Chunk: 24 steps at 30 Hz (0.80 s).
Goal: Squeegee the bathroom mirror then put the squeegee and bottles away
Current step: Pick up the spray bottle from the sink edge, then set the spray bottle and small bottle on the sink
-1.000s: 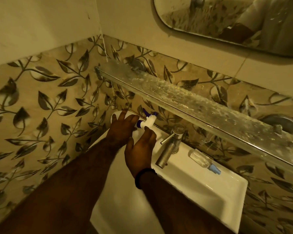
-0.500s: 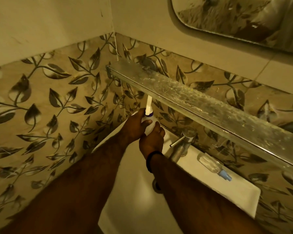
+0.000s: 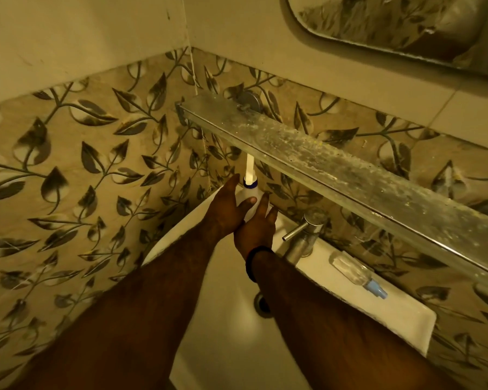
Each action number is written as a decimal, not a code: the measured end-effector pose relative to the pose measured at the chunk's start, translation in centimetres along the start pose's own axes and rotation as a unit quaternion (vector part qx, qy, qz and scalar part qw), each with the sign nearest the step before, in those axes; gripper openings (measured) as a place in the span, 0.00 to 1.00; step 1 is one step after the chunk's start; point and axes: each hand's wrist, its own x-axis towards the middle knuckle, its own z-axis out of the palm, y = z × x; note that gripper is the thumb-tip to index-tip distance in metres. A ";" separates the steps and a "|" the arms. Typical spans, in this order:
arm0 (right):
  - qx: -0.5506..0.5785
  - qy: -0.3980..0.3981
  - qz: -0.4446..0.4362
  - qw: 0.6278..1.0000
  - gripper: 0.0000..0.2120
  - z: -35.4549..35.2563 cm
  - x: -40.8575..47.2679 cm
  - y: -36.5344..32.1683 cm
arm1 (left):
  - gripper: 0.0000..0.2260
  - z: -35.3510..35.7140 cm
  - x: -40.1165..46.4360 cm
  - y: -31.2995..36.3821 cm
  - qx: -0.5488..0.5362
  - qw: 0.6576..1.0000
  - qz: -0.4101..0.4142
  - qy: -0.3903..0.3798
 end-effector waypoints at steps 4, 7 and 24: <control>-0.048 0.005 -0.040 0.998 0.40 0.1 -0.7 0.4 | 0.33 0.0 -1.5 -0.2 -0.011 0.998 -0.020 0.055; -0.094 -0.014 -0.074 0.993 0.40 -0.2 -1.5 0.9 | 0.34 0.0 -2.8 -0.1 0.010 0.998 -0.033 0.054; -0.109 0.028 -0.316 0.942 0.15 -8.4 -9.2 6.0 | 0.15 3.7 -12.2 2.6 0.174 0.942 0.042 0.285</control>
